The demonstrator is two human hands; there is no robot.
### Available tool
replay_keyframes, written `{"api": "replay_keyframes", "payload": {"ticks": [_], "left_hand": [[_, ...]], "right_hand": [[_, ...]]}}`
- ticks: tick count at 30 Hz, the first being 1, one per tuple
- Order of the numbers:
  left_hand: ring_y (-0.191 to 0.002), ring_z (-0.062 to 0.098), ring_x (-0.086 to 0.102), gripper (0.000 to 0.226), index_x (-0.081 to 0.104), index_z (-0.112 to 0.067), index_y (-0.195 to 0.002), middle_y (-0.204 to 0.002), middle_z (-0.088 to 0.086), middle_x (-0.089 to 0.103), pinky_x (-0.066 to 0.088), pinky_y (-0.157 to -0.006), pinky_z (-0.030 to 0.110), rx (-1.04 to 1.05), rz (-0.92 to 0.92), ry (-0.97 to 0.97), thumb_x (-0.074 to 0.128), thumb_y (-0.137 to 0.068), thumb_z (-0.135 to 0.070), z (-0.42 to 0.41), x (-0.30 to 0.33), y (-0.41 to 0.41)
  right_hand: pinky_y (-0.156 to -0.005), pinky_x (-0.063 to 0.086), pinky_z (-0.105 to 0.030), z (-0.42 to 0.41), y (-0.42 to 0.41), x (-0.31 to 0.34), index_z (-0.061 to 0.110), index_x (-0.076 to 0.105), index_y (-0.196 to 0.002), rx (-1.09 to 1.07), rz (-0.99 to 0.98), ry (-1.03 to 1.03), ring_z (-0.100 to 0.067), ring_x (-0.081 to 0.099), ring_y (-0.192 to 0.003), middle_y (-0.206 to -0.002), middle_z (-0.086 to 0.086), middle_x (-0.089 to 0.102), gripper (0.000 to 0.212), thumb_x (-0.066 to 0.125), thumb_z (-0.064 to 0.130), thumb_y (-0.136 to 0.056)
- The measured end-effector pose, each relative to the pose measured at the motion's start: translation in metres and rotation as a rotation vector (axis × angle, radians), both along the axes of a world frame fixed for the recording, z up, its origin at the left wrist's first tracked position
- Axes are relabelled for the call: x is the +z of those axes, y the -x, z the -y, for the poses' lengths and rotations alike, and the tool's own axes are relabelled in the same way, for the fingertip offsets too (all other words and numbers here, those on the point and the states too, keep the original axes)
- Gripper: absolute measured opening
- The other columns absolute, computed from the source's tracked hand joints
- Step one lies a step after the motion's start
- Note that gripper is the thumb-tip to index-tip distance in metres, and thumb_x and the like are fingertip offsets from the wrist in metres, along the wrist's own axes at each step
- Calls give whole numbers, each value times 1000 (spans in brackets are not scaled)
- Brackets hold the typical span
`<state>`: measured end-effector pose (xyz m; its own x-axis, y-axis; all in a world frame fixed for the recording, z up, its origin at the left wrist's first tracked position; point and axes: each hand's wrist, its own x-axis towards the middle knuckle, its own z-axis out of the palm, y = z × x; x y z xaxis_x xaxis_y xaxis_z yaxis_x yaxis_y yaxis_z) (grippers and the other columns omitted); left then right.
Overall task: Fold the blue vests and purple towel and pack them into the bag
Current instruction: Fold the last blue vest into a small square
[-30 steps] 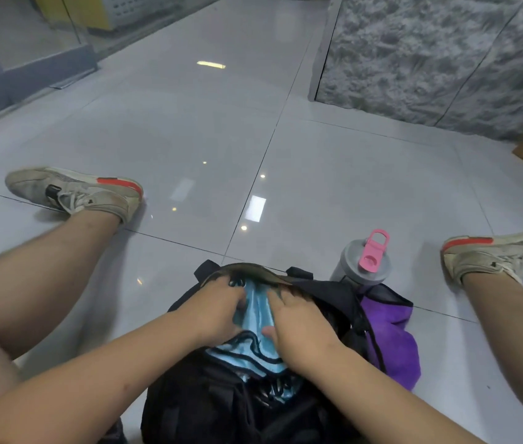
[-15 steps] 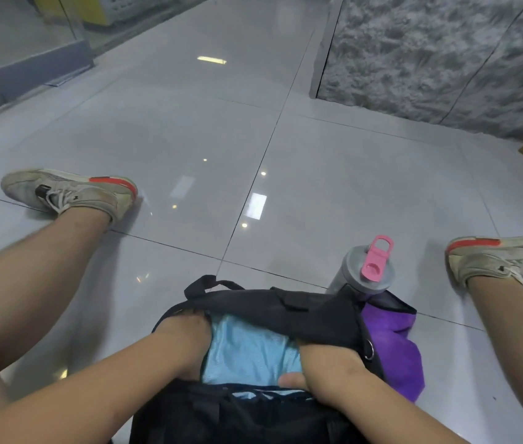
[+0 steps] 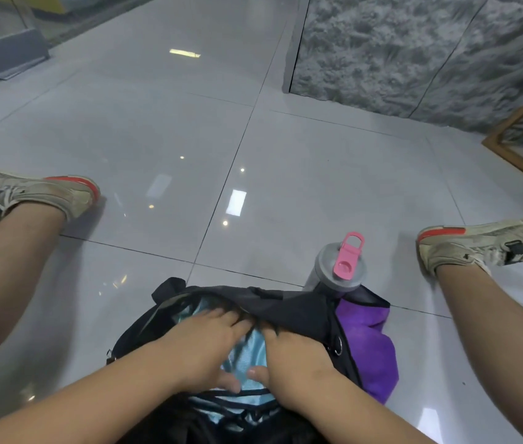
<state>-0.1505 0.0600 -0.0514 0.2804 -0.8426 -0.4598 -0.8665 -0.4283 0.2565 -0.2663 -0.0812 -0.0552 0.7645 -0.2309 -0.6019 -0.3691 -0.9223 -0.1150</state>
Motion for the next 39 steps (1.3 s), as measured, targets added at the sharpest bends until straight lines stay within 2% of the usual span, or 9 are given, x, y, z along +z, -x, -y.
{"api": "replay_keyframes", "payload": {"ticks": [7,11,16,19,23,27,32,35,39], "left_hand": [[-148,27,32,111,17,-36,-159,-161,0,34,28,-121,39,27,25,-87,75,-71,-72,-2,-35,-6],[-142,30,39,105,25,-33,-157,-154,6,41,32,-116,39,29,46,-166,75,-73,-70,1,-37,-3],[-141,27,41,97,35,-29,-152,-152,4,45,32,-118,38,19,73,-153,80,-73,-63,8,-19,1],[-139,24,45,87,40,-30,-149,-149,-1,49,39,-111,35,47,67,-51,79,-76,-57,10,-7,10],[-115,20,62,39,53,-30,-121,-121,-7,62,51,-91,36,102,42,150,63,-84,-22,15,12,21],[-111,9,61,43,59,-38,-123,-116,-15,66,50,-94,32,216,-5,387,56,-85,-19,18,28,23],[-118,5,51,43,57,-40,-134,-121,-20,62,43,-105,25,325,35,594,59,-91,-43,15,41,13],[-137,5,39,55,48,-34,-150,-143,-18,51,28,-115,20,356,73,566,55,-99,-54,14,42,5],[-147,5,27,64,35,-36,-157,-155,-19,40,24,-123,27,375,64,462,40,-101,-65,17,39,-7]], "right_hand": [[-109,42,-39,2,-1,-9,20,35,-156,-25,-102,-18,-27,50,-140,-154,-6,50,75,51,65,-99],[-120,29,-38,-2,1,-13,21,28,-162,8,-69,-26,-25,35,-152,-166,-5,36,77,50,63,-101],[-117,32,-45,0,9,-1,17,31,-158,53,41,-18,-33,35,-149,-161,-10,38,75,56,56,-100],[-113,36,-50,-3,13,11,17,32,-157,78,84,-49,-36,44,-140,-153,-11,44,69,57,49,-101],[-106,45,-46,-5,15,38,11,45,-148,78,213,-102,-36,53,-130,-145,-13,51,52,55,33,-102],[-84,47,-41,-1,11,73,13,65,-120,72,371,-84,-38,64,-107,-118,-15,70,29,48,20,-98],[-75,52,-32,28,7,91,27,74,-99,-221,750,-238,-15,68,-83,-89,6,76,21,54,31,-92],[-71,52,-36,79,3,76,15,68,-74,-450,733,-119,-23,64,-74,-69,-1,69,24,61,30,-91],[-56,49,-31,135,16,36,3,65,-64,-651,612,-160,-29,63,-56,-60,-13,65,34,65,25,-90]]}}
